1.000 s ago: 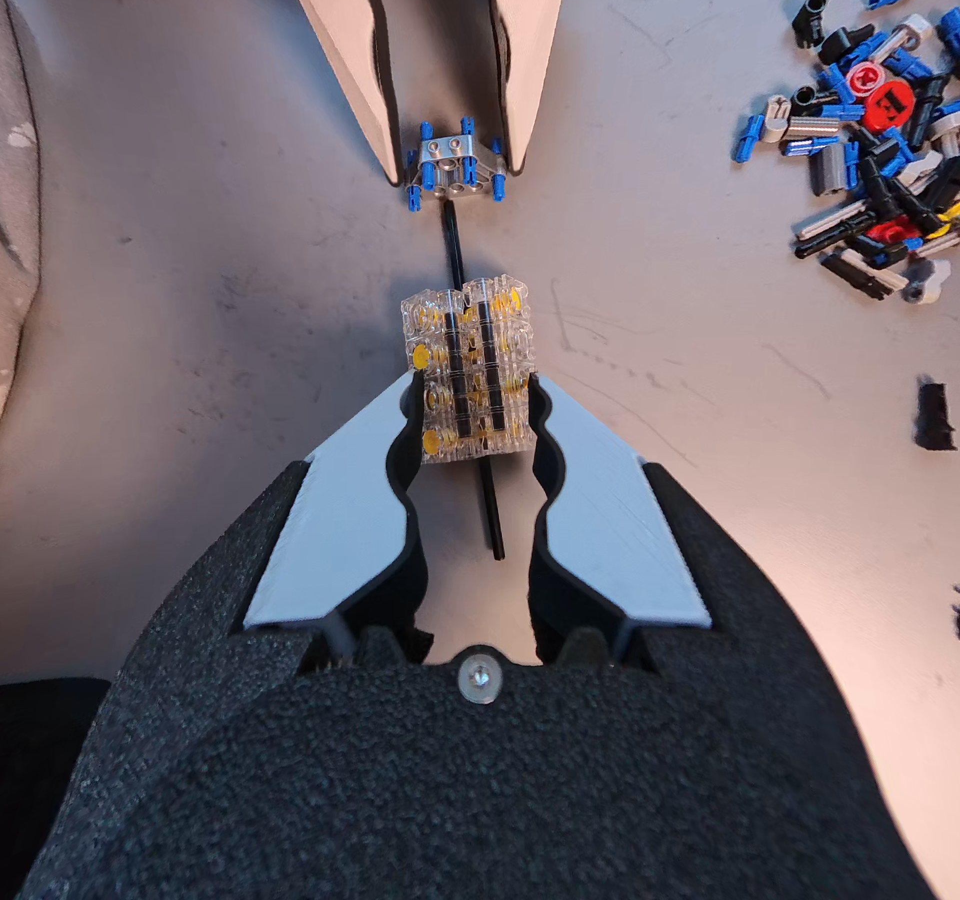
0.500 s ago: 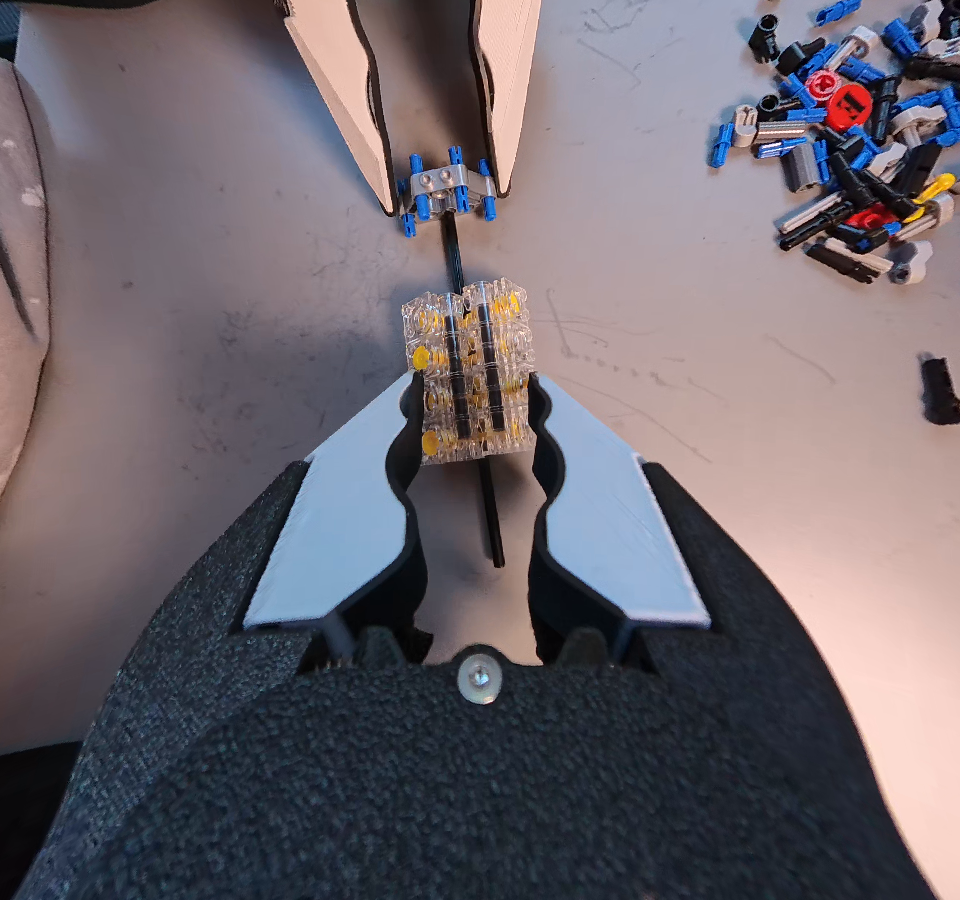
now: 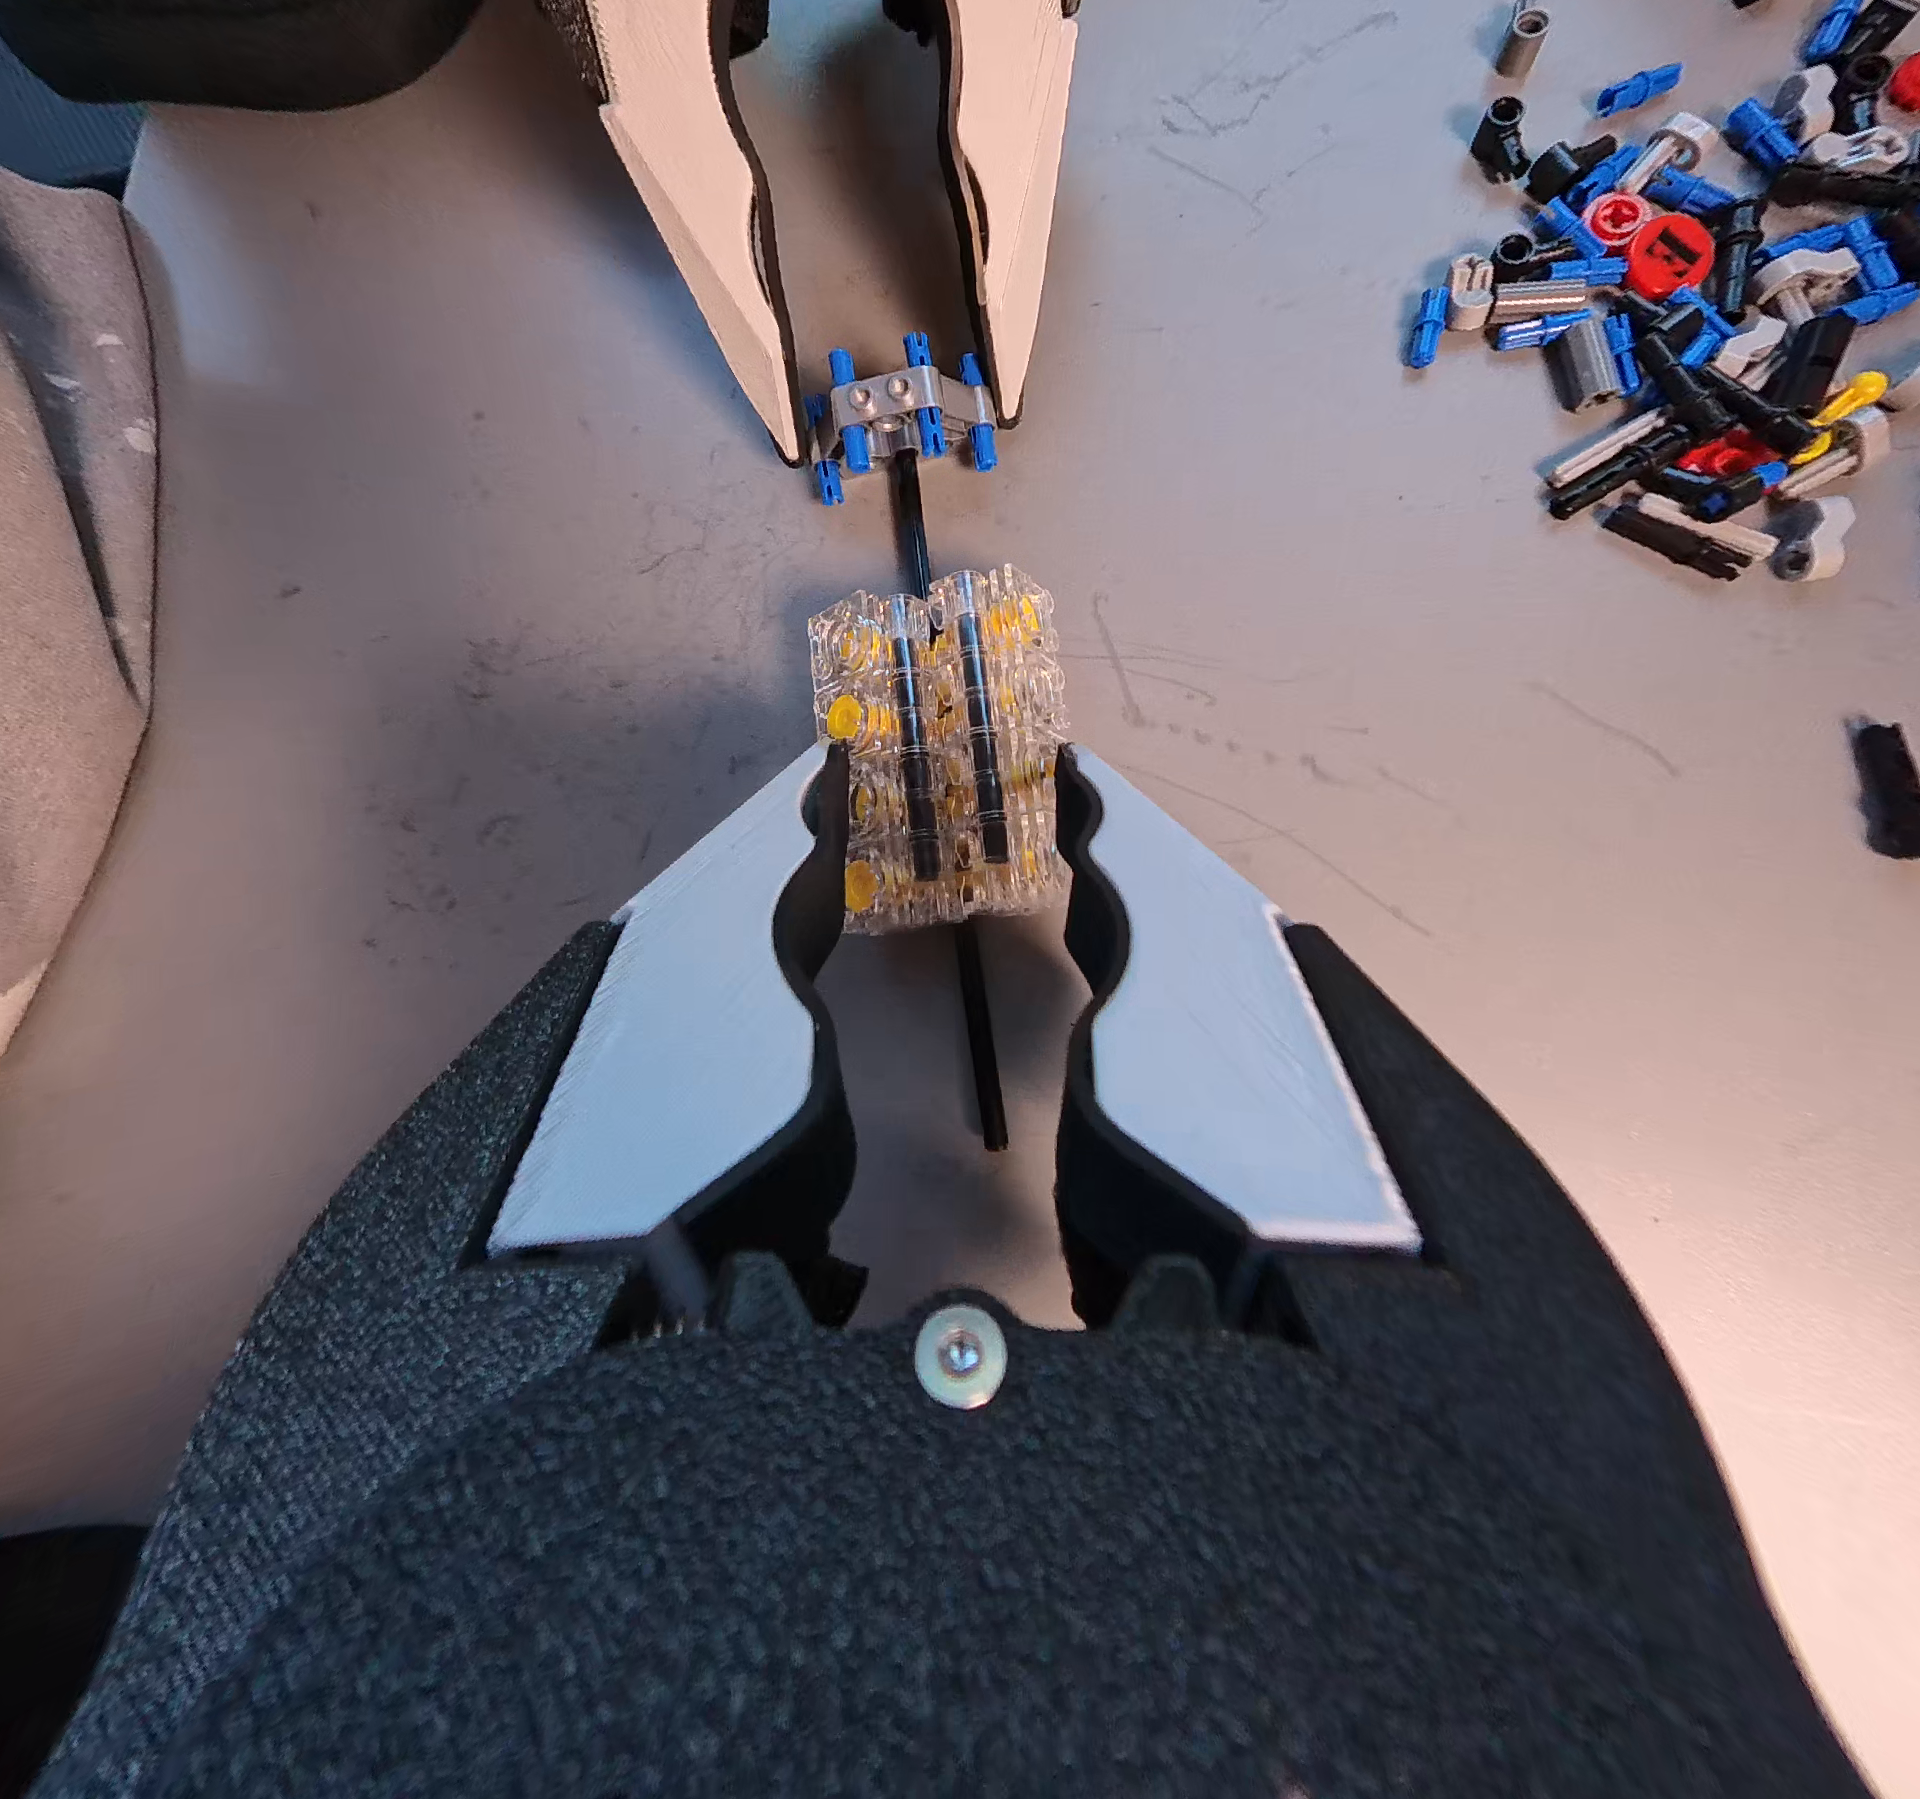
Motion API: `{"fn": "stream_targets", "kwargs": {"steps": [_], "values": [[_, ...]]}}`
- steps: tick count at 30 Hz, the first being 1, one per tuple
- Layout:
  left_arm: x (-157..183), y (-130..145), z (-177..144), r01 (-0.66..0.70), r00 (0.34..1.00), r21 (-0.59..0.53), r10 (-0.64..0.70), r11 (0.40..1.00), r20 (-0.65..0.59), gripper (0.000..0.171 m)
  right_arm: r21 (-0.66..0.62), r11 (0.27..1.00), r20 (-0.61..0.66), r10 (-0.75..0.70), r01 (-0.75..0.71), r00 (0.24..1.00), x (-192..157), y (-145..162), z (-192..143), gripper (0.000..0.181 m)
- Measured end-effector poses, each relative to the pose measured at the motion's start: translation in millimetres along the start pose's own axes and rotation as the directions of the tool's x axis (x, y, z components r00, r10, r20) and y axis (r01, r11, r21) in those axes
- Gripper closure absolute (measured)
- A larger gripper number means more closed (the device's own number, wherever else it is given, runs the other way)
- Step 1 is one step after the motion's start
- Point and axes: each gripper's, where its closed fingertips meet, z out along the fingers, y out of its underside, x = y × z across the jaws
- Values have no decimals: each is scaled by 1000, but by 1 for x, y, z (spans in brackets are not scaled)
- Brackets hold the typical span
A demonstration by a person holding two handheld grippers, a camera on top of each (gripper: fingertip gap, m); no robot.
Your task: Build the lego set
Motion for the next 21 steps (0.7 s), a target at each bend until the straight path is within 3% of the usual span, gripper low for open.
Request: {"fn": "stream_targets", "kwargs": {"steps": [4, 10, 16, 21], "values": [[0, -1, 2, -41, 999, -56, 42, 998, 16, 129, 18, 1000, 6, -7, 7, 1000, 0, 0, 0, 144], [0, -3, 4, -40, 999, -33, 40, 999, -11, 129, 47, 999, 19, -9, 8, 1000, 1, 0, -1, 144], [1, -4, 4, -11, 999, 60, 13, 998, -34, 128, 59, 998, 22, -17, 16, 1000, 1, 1, -1, 144], [1, -5, 4, -27, 999, 48, 28, 998, -23, 128, 59, 998, 19, -19, 17, 1000, 1, 0, -1, 144]]}}
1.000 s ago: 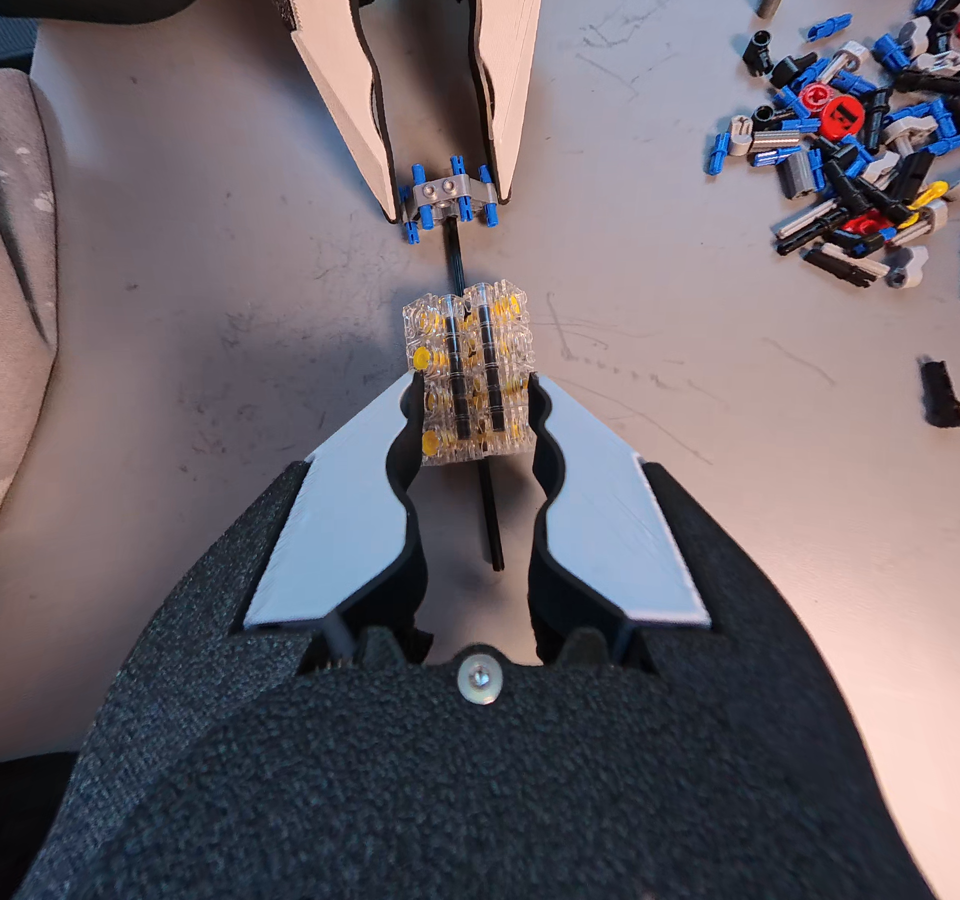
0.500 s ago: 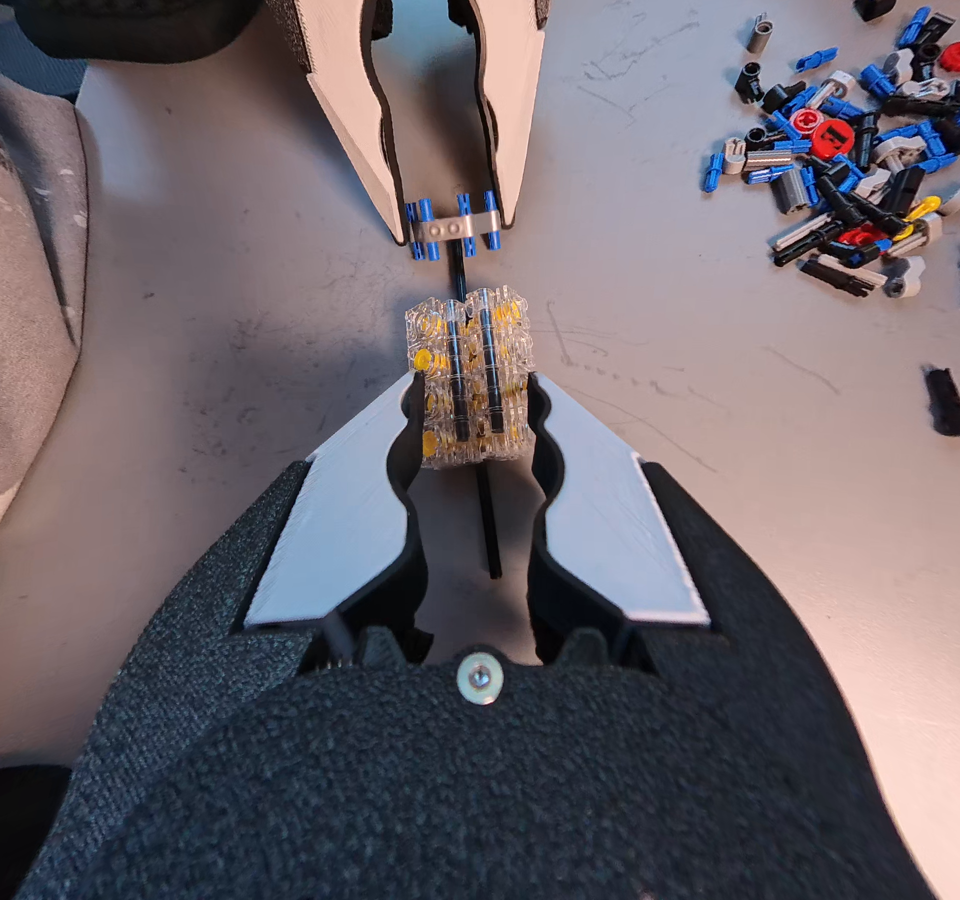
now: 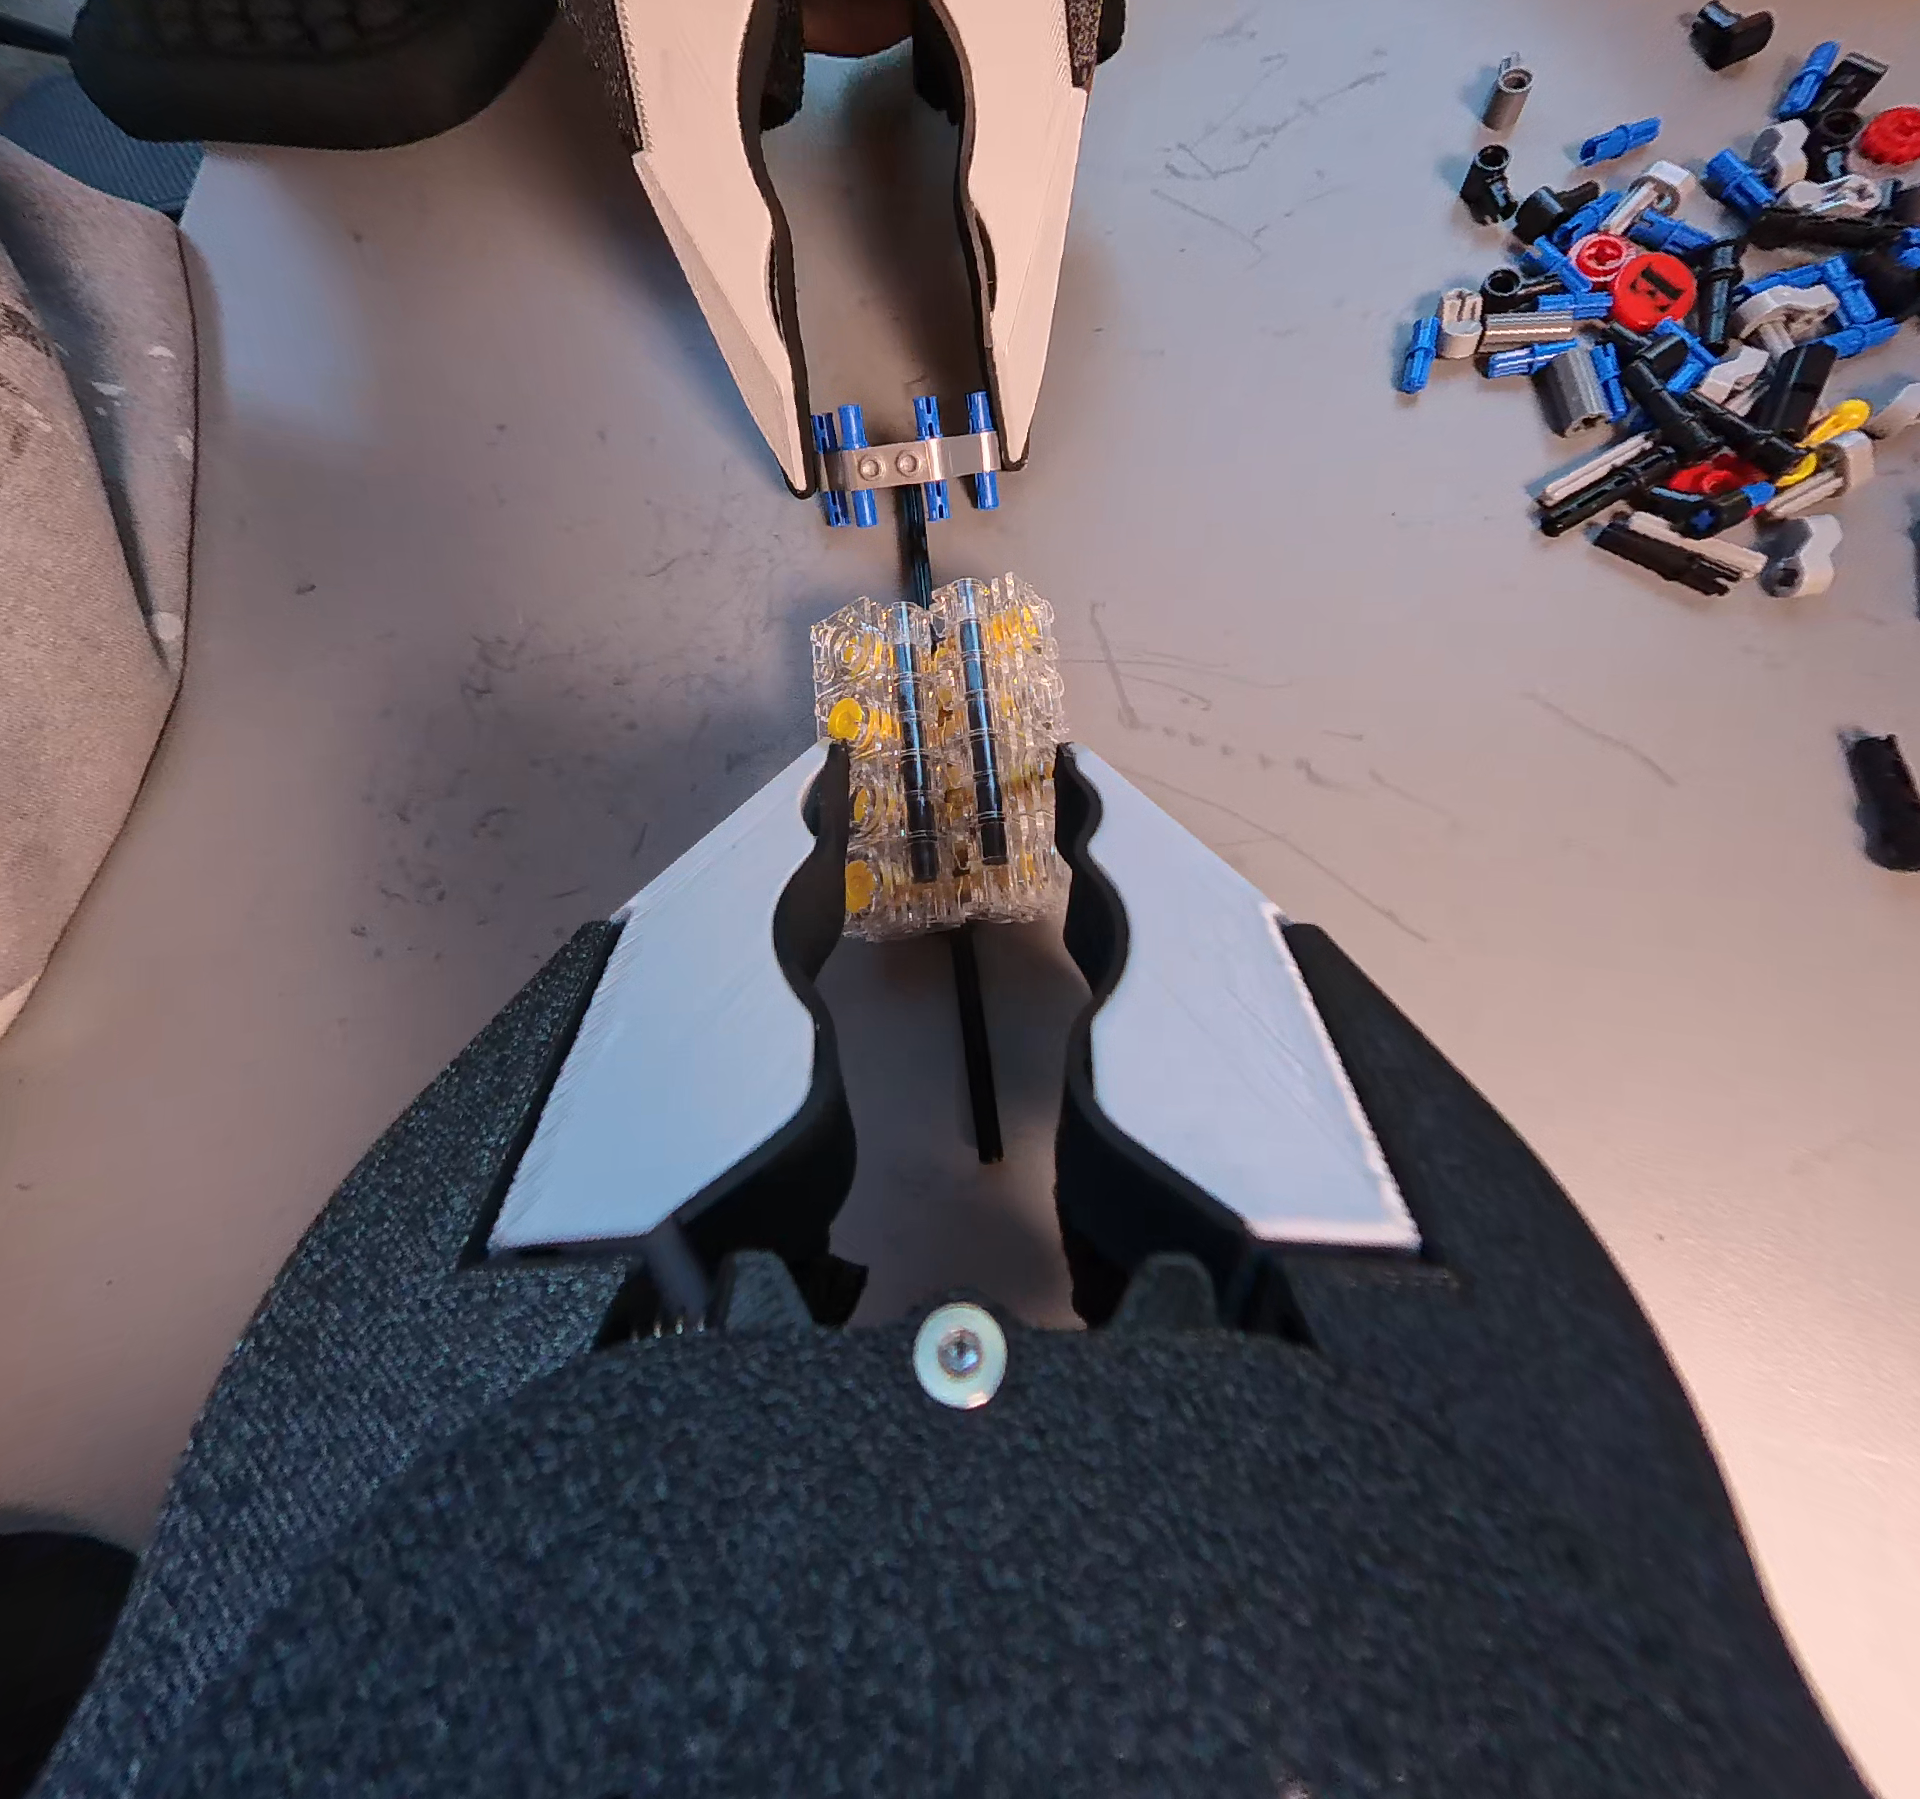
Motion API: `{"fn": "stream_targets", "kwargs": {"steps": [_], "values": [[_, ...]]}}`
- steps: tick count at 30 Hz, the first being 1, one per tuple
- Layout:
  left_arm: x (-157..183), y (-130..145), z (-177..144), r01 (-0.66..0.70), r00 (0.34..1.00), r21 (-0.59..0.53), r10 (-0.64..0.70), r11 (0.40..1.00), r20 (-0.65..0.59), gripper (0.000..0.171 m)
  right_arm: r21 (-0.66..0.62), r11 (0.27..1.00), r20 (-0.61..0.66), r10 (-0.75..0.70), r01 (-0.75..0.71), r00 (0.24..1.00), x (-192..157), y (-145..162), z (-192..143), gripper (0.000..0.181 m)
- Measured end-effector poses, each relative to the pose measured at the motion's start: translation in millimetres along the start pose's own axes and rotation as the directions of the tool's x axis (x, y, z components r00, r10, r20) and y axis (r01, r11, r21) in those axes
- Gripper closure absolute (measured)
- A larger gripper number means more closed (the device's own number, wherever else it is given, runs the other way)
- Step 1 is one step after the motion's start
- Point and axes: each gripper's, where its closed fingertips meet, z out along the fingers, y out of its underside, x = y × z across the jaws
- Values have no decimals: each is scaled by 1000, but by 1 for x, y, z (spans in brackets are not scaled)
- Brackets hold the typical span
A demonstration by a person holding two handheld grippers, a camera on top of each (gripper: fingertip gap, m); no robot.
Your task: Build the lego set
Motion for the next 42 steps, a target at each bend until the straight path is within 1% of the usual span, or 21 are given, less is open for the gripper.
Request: {"fn": "stream_targets", "kwargs": {"steps": [3, 4, 8, 12, 16, 18, 20, 22, 25, 30, 34, 38, 40, 42], "values": [[-1, 0, -2, 20, 1000, -7, -20, 1000, 0, 127, -3, 1000, -6, -4, 4, 1000, 0, 0, 0, 144], [-3, 2, -3, 16, 1000, -19, -16, 1000, 12, 124, -5, 1000, -7, -7, 7, 1000, 0, 0, 0, 144], [-5, 0, -10, -11, 999, -62, 14, 998, 47, 124, -8, 1000, -8, -12, 11, 1000, 0, -1, 1, 144], [0, -12, -11, -90, 994, -110, 96, 990, 50, 124, -10, 1000, -10, -17, 16, 1000, 0, -1, 1, 144], [-1, -16, 1, -175, 981, -190, 188, 966, 54, 124, -12, 1000, -13, -23, 23, 1000, 0, -1, 1, 144], [-1, -17, 6, -180, 981, -206, 192, 962, 41, 127, -12, 1000, -16, -23, 22, 1000, 0, -1, 2, 143], [0, -23, 8, -171, 983, -197, 181, 965, 33, 135, -11, 1000, -25, -28, 27, 999, 1, -2, 2, 142], [1, -25, 9, -158, 985, -207, 168, 966, 32, 138, 6, 999, -30, -31, 31, 999, 2, -4, -1, 140], [1, -24, 11, -150, 986, -236, 164, 960, 41, 148, 43, 999, -33, -18, 19, 999, 3, -11, -7, 140], [2, -22, 13, -159, 982, -268, 179, 950, 54, 155, 39, 998, -66, -39, 42, 997, 5, -11, -17, 141], [0, -18, 16, -172, 978, -297, 199, 939, 64, 161, -9, 998, -93, -63, 62, 994, 0, -1, -27, 141], [0, -15, 19, -180, 977, -309, 207, 934, 58, 166, -118, 989, -131, -98, 83, 986, -4, 23, -35, 157], [0, -16, 20, -179, 977, -304, 205, 936, 55, 167, -171, 981, -151, -123, 96, 981, -5, 34, -34, 160], [-1, -16, 20, -177, 977, -299, 203, 938, 57, 167, -174, 980, -152, -121, 94, 981, -6, 35, -32, 161]]}}
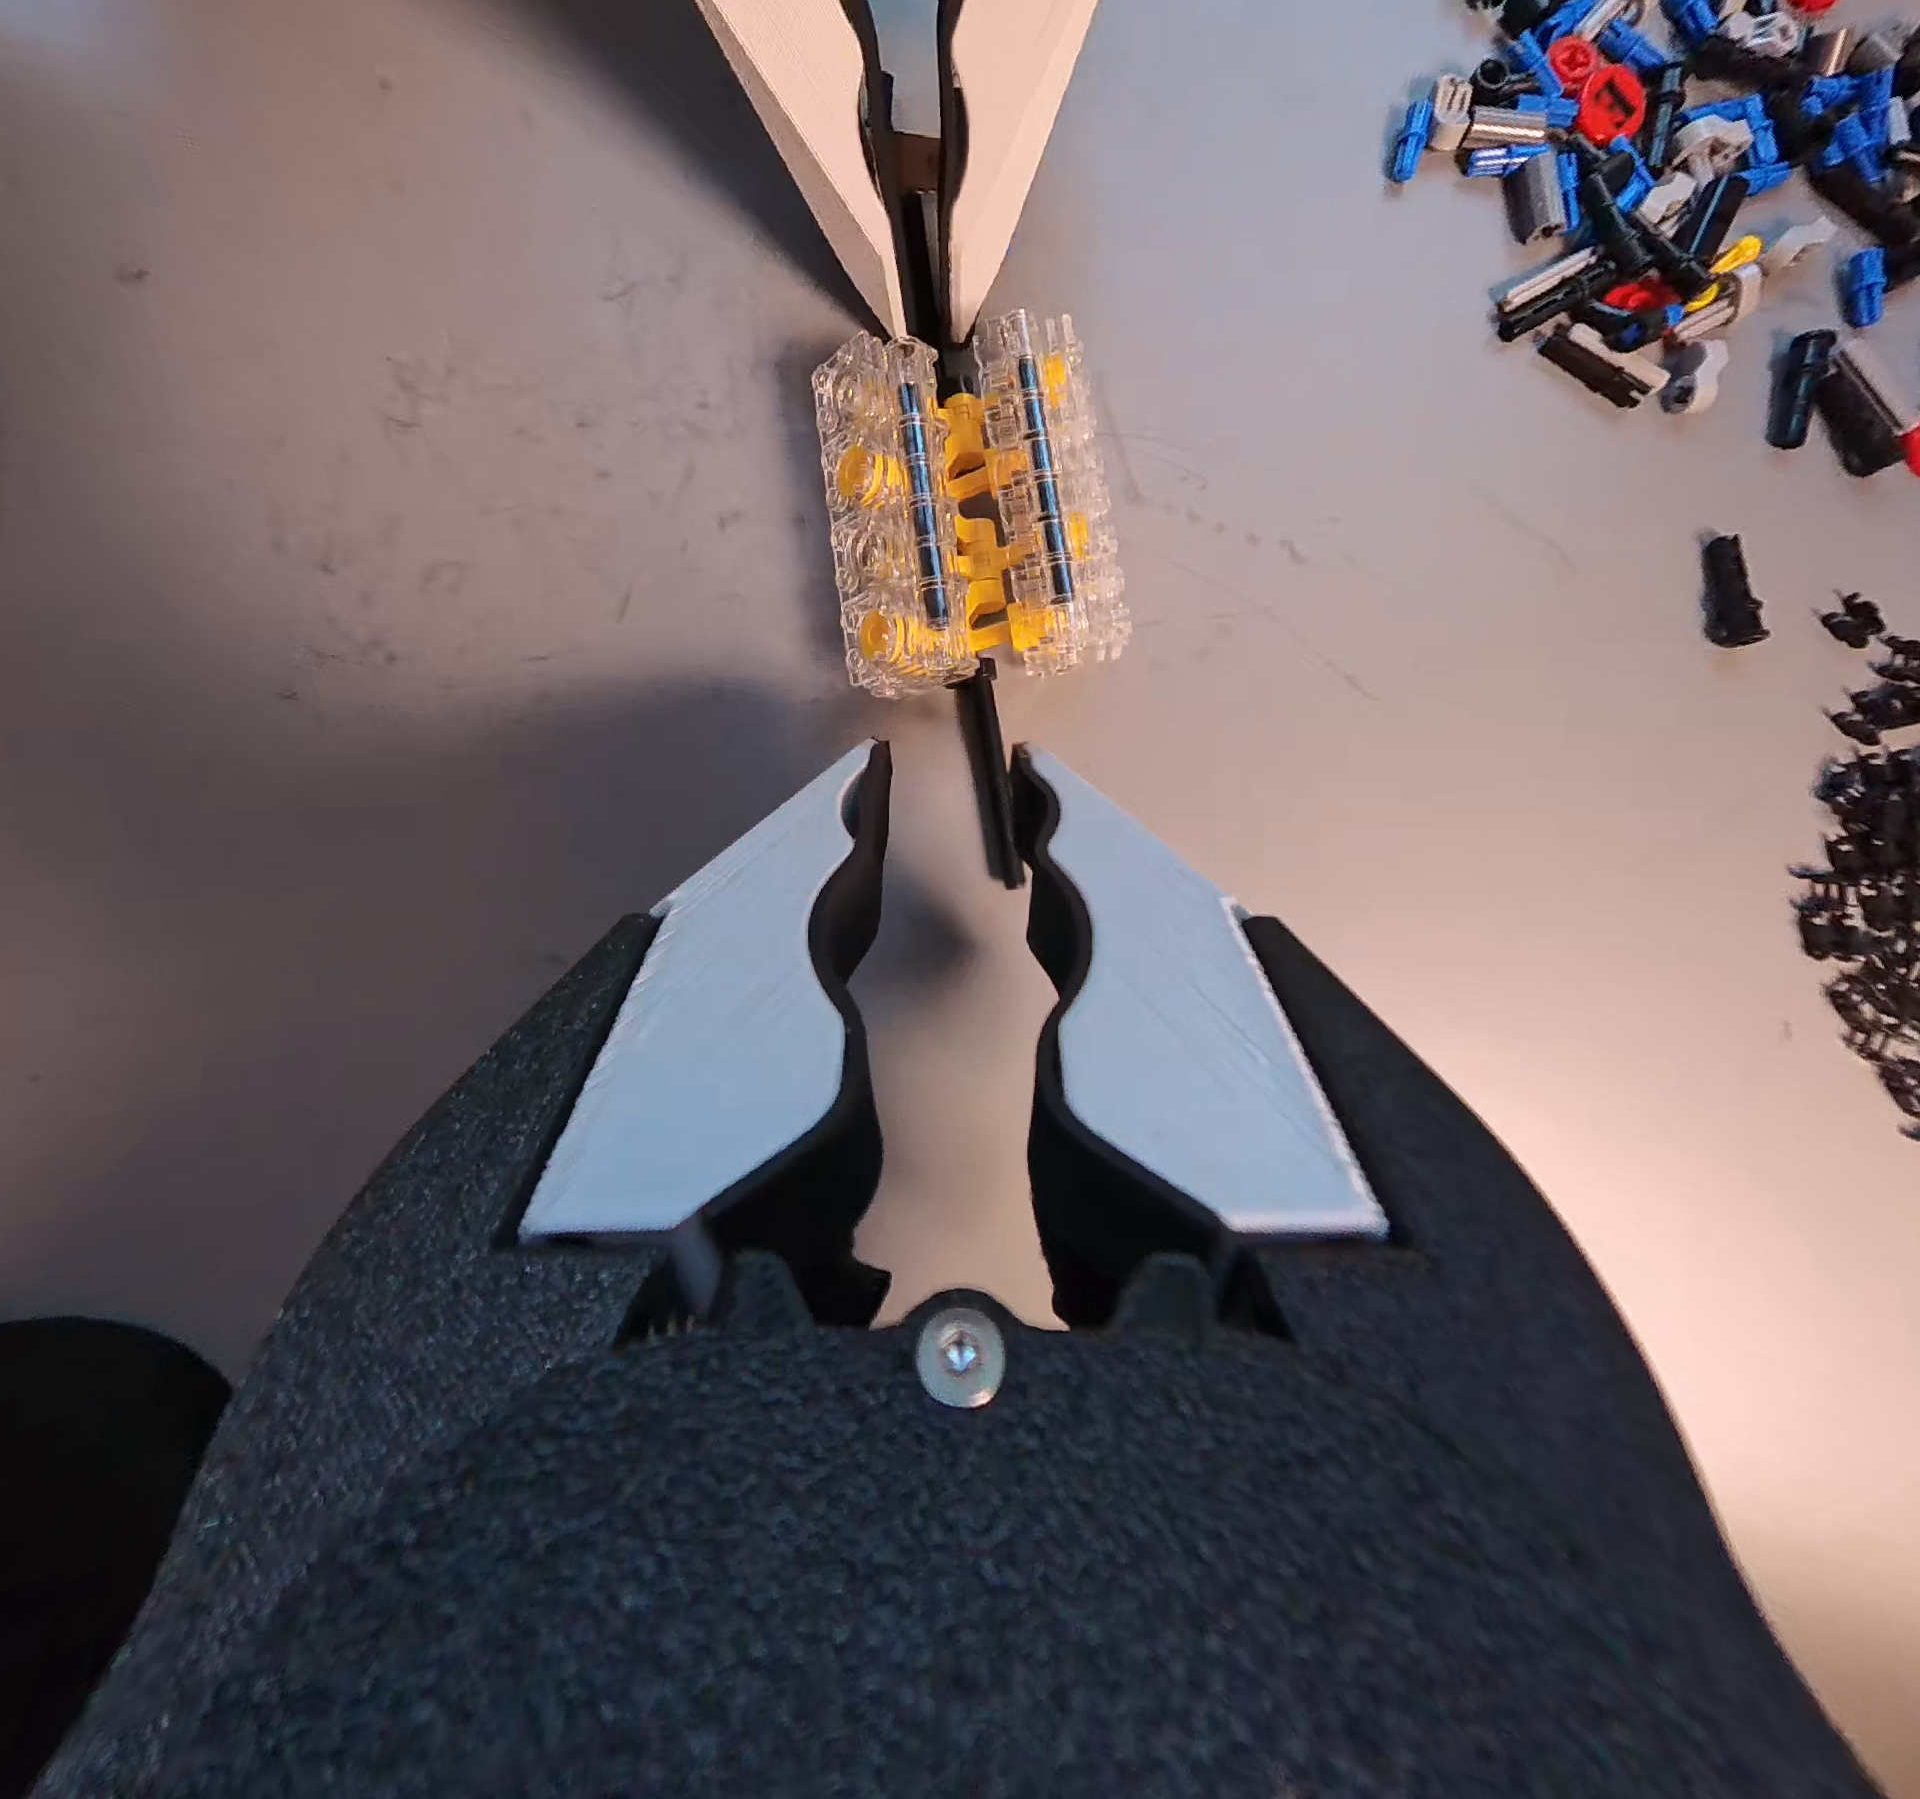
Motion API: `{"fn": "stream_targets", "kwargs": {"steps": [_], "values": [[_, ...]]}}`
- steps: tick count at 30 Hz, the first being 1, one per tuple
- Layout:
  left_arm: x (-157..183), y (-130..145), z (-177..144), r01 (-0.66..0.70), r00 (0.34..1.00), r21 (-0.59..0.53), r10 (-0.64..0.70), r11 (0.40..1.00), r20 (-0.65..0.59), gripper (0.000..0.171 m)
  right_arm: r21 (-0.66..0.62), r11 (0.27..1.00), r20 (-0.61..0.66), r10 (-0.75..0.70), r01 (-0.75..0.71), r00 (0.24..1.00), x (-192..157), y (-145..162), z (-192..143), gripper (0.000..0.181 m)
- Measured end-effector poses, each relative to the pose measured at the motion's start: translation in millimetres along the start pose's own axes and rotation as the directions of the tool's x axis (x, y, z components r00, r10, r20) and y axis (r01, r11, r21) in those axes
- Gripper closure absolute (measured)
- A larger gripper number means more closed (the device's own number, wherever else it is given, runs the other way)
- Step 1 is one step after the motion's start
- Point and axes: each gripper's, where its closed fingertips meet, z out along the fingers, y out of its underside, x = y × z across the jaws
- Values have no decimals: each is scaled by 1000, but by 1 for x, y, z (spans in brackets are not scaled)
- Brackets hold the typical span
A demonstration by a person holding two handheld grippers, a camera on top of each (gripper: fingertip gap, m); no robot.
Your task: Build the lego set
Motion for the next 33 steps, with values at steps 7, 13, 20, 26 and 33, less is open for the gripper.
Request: {"fn": "stream_targets", "kwargs": {"steps": [7, 13, 20, 26, 33], "values": [[-6, -6, -32, 86, 996, 146, -88, 985, 3, 141, 86, 996, -13, -34, 35, 999, 5, -34, -8, 147], [-3, 3, -25, 133, 989, 189, -119, 973, -84, 122, 61, 995, 36, -82, 80, 996, 7, -68, 16, 149], [-7, 23, -23, 129, 991, 209, -119, 969, -58, 132, -75, 985, 87, -149, 156, 985, 2, -85, 45, 160], [-7, 36, -29, 182, 983, 264, -170, 947, -68, 132, -134, 972, 143, -175, 195, 974, -3, -88, 56, 161], [-9, 35, -44, 269, 963, 408, -238, 873, -126, 136, -65, 981, 141, -173, 183, 975, 6, -108, 47, 159]]}}
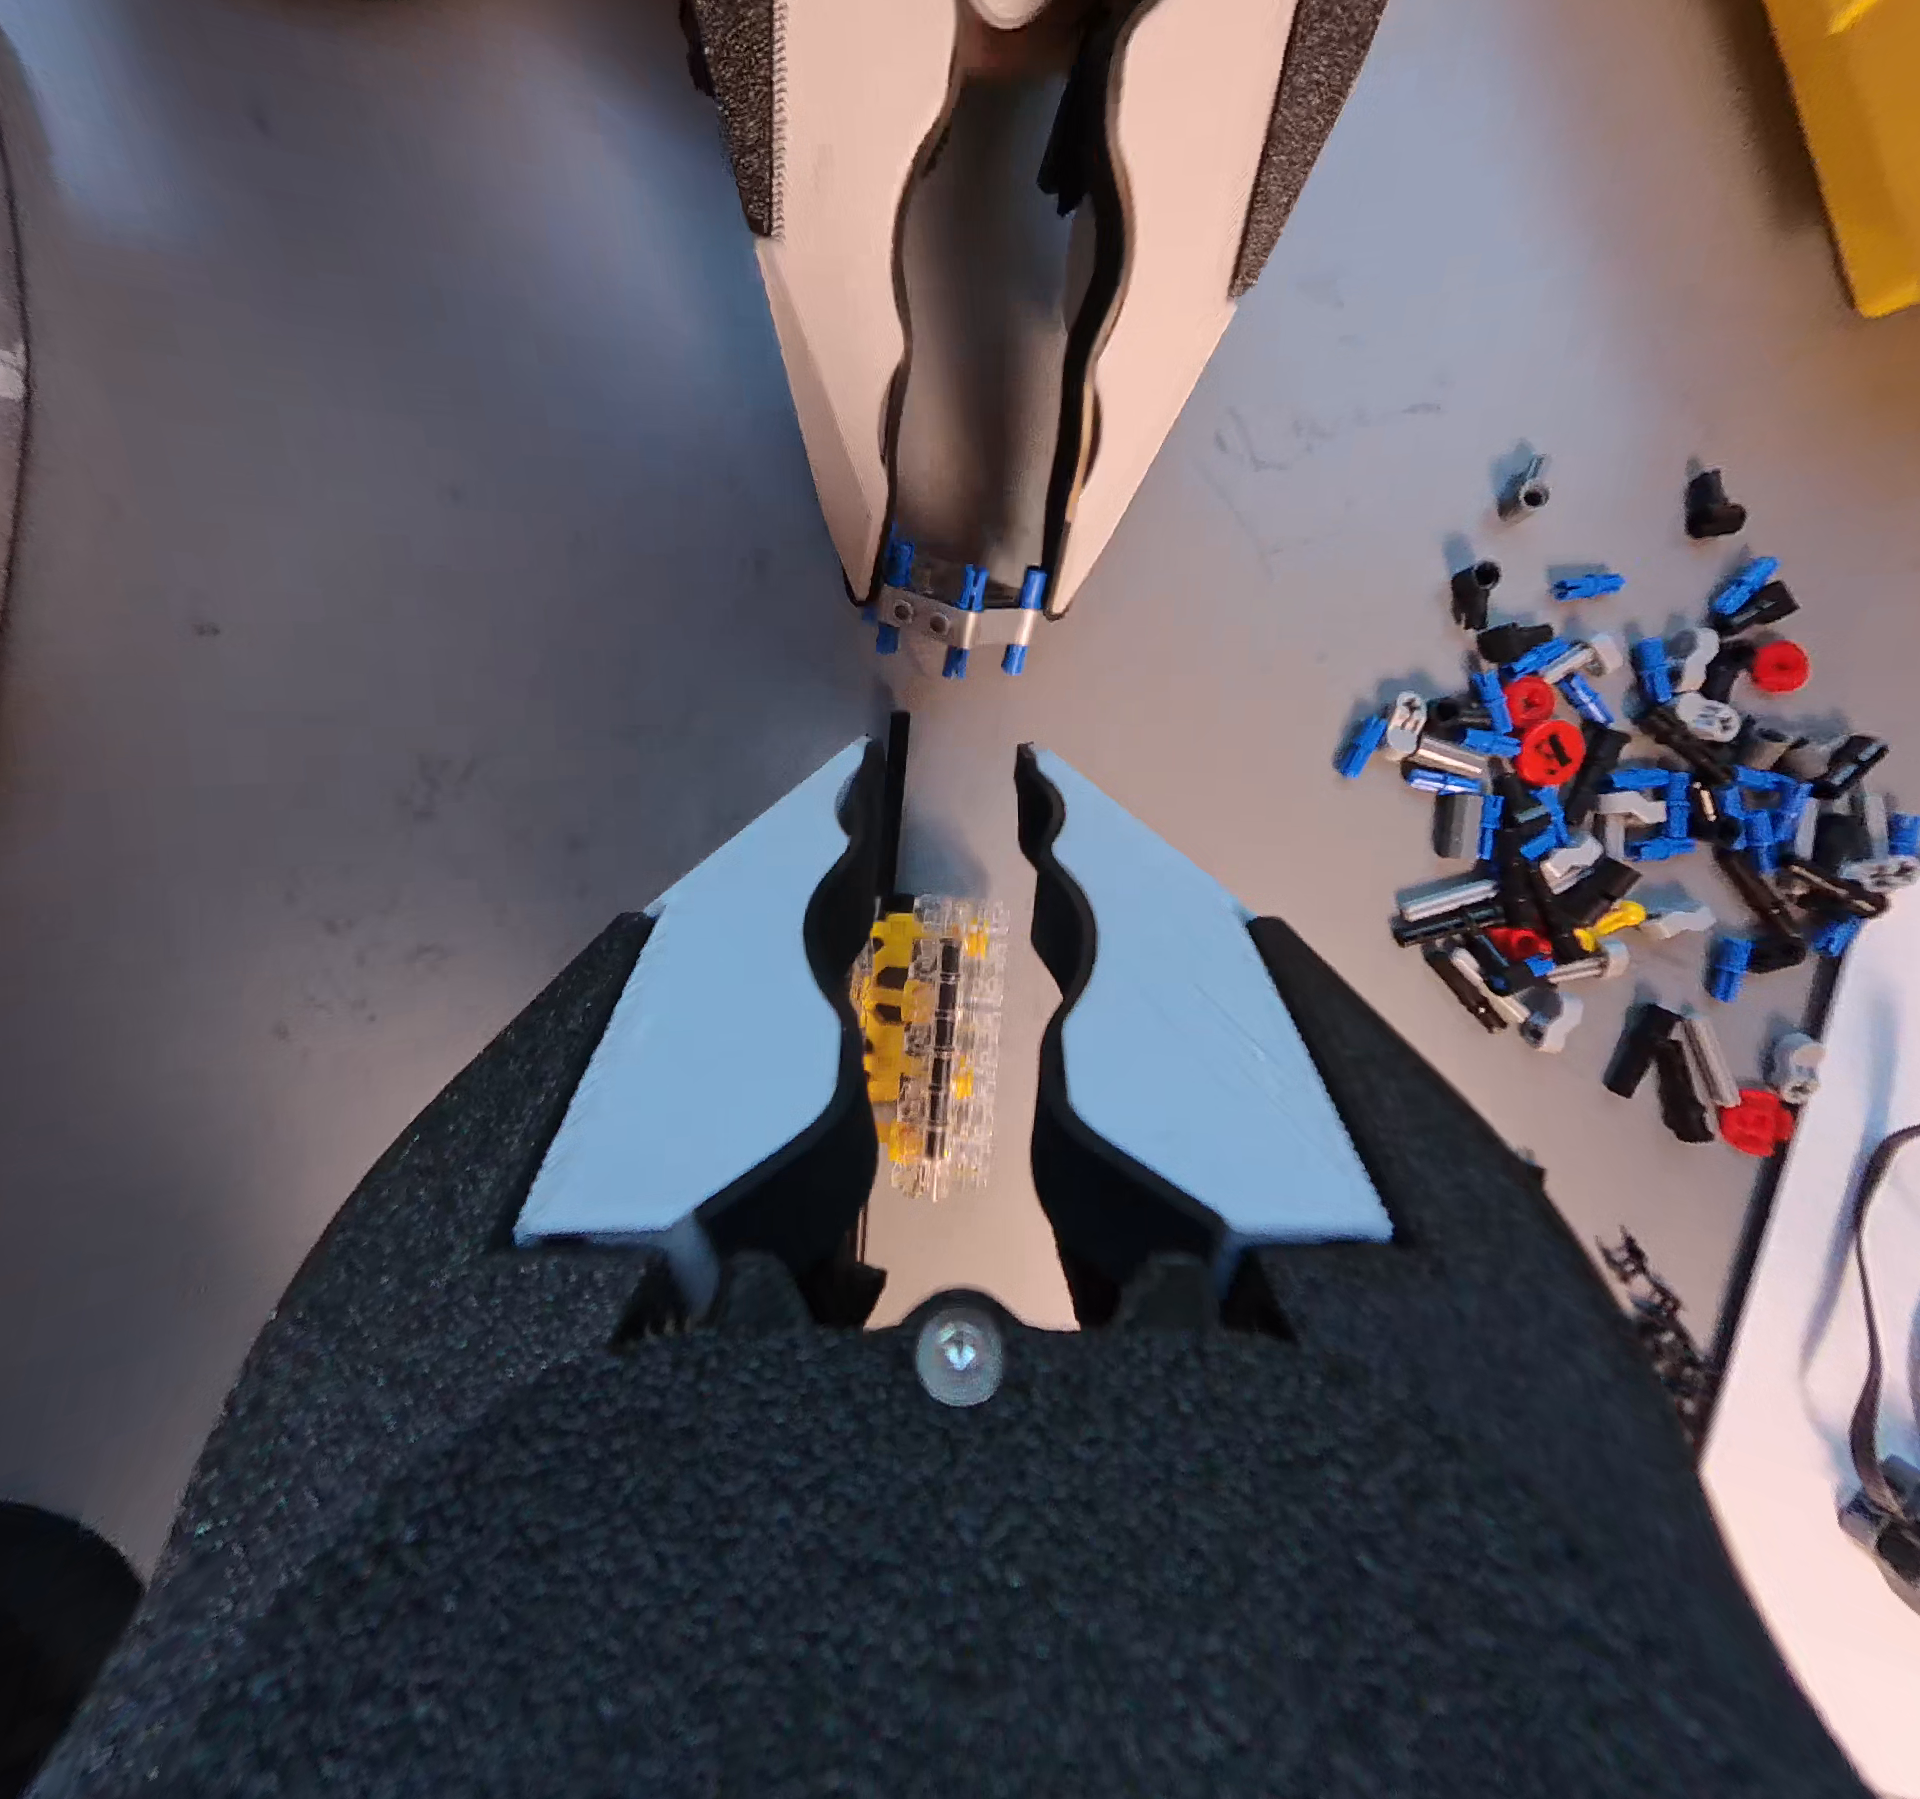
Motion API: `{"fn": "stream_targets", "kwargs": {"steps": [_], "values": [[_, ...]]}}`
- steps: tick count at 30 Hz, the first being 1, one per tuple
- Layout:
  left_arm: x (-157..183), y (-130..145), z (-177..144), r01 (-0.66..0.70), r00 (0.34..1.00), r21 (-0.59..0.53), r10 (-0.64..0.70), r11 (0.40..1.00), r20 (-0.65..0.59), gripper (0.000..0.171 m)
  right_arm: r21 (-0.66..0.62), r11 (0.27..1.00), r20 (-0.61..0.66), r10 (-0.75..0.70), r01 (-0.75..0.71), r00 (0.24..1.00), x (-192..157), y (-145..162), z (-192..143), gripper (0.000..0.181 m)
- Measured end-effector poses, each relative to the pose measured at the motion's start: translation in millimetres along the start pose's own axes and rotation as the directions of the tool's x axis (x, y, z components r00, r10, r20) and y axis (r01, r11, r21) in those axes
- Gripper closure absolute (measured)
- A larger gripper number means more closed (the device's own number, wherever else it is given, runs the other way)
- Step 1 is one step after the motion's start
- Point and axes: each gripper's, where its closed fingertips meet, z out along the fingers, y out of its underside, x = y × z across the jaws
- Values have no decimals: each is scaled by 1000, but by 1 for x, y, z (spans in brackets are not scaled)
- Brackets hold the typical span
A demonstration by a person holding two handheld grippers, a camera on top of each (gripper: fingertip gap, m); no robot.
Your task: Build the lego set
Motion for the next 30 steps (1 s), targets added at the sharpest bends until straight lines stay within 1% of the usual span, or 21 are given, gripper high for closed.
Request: {"fn": "stream_targets", "kwargs": {"steps": [2, 4, 6, 9, 13, 14, 15, 16, 18, 20, 22, 24, 26, 28, 30], "values": [[1, -7, -4, 28, 999, 61, -27, 998, -20, 136, 2, 1000, -4, -9, 9, 1000, -1, -3, 5, 159], [3, -10, -7, 34, 999, 91, -31, 995, -33, 136, -5, 1000, -11, -18, 18, 1000, -2, -4, 13, 159], [4, -15, -10, 36, 999, 131, -31, 991, -42, 137, 30, 999, -53, -26, 28, 998, 1, -10, 17, 159], [1, -29, -20, 92, 995, 239, -79, 967, -65, 136, 95, 995, -89, -9, 18, 996, 4, -21, 8, 138], [2, -51, -36, 185, 980, 401, -137, 897, -145, 136, 218, 974, -90, 86, -64, 992, 3, -35, -2, 112], [4, -56, -38, 198, 976, 424, -138, 884, -168, 136, 244, 966, -94, 109, -83, 990, 3, -38, -2, 113], [5, -59, -39, 200, 975, 439, -135, 876, -175, 136, 277, 957, -117, 128, -92, 985, 6, -42, -2, 120], [6, -60, -39, 196, 976, 447, -129, 873, -176, 137, 305, 948, -145, 142, -92, 979, 10, -45, -4, 136], [8, -59, -39, 192, 976, 439, -121, 878, -183, 137, 317, 945, -147, 135, -82, 980, 9, -44, -8, 138], [9, -53, -35, 170, 980, 404, -109, 899, -169, 141, 301, 949, -129, 139, -95, 982, 7, -39, -10, 141], [9, -46, -30, 117, 989, 357, -79, 927, -122, 138, 256, 963, -116, 118, -85, 986, 4, -32, -9, 141], [9, -43, -27, 62, 996, 320, -39, 945, -77, 131, 203, 976, -92, 98, -78, 991, 0, -26, -6, 141], [8, -41, -26, -23, 1000, 272, 28, 962, -15, 129, 138, 988, -66, 79, -70, 995, -5, -20, 2, 141], [11, -37, -23, -109, 994, 205, 104, 973, 34, 129, 108, 992, -42, 70, -65, 997, -8, -19, 10, 141], [15, -28, -17, -169, 985, 124, 165, 978, 43, 132, 94, 993, -19, 69, -67, 997, -10, -21, 16, 141]]}}
